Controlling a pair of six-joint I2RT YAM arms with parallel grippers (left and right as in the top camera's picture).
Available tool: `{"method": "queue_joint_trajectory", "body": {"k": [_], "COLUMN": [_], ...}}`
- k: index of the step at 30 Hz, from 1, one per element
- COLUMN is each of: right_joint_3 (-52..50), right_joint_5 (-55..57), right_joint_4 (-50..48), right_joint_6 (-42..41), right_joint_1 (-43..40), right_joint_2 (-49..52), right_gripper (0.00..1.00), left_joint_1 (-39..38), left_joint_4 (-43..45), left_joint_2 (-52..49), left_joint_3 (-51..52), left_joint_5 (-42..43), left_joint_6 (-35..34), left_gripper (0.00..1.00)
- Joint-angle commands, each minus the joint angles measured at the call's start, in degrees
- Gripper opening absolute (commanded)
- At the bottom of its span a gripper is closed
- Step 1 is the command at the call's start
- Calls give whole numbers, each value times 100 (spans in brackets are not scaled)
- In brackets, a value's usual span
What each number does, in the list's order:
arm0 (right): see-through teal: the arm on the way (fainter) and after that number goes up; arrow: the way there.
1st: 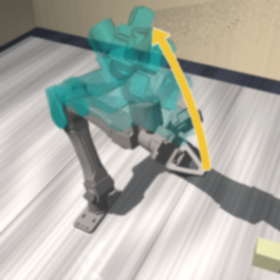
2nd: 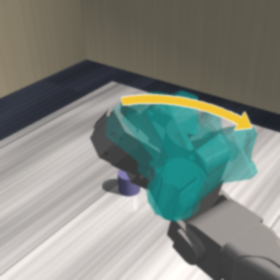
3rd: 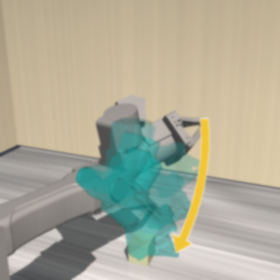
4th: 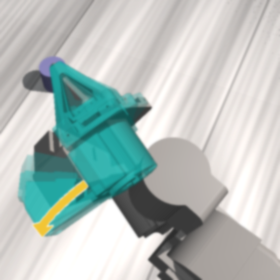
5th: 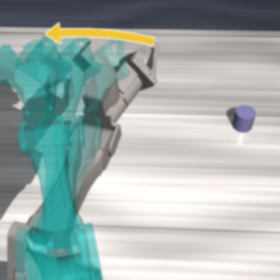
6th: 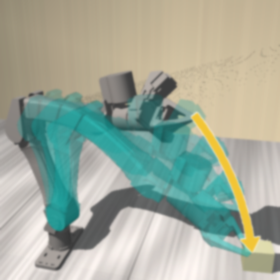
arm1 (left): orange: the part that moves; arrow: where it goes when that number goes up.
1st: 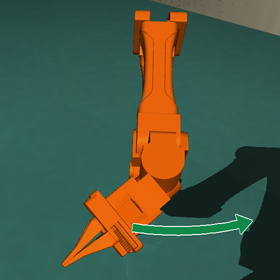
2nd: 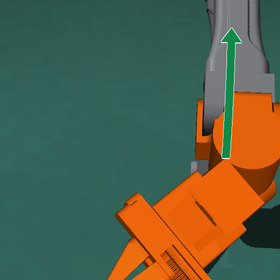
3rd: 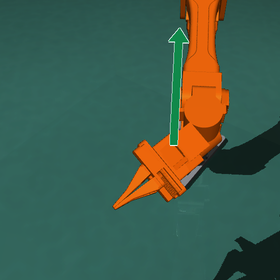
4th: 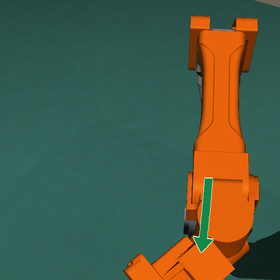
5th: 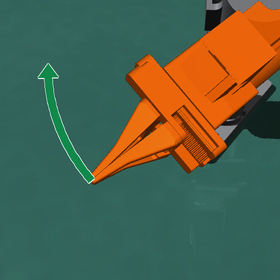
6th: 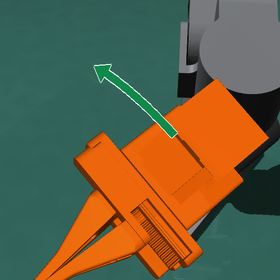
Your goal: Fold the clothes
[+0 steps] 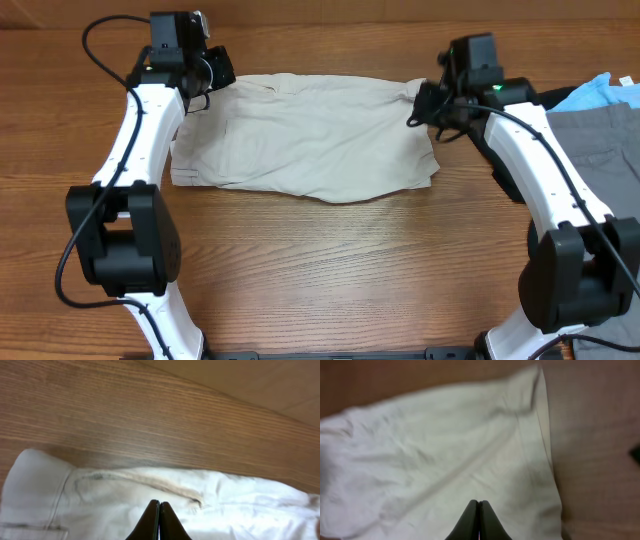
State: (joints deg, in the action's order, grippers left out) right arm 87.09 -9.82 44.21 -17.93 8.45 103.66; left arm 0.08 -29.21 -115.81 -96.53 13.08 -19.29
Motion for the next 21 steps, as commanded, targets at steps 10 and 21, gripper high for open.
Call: {"method": "queue_joint_trajectory", "body": {"k": [10, 21], "right_joint_3": [-13, -13], "right_joint_5": [-24, 535], "right_joint_4": [-1416, -3617], "right_joint_6": [22, 22], "right_joint_1": [17, 11], "right_joint_2": [1300, 2288], "right_gripper": [4, 7], "left_joint_1": [-50, -37], "left_joint_4": [-90, 195], "left_joint_2": [-402, -955], "left_joint_3": [81, 81], "left_joint_5": [-632, -1021], "left_joint_6": [48, 70], "left_gripper": [4, 6]}}
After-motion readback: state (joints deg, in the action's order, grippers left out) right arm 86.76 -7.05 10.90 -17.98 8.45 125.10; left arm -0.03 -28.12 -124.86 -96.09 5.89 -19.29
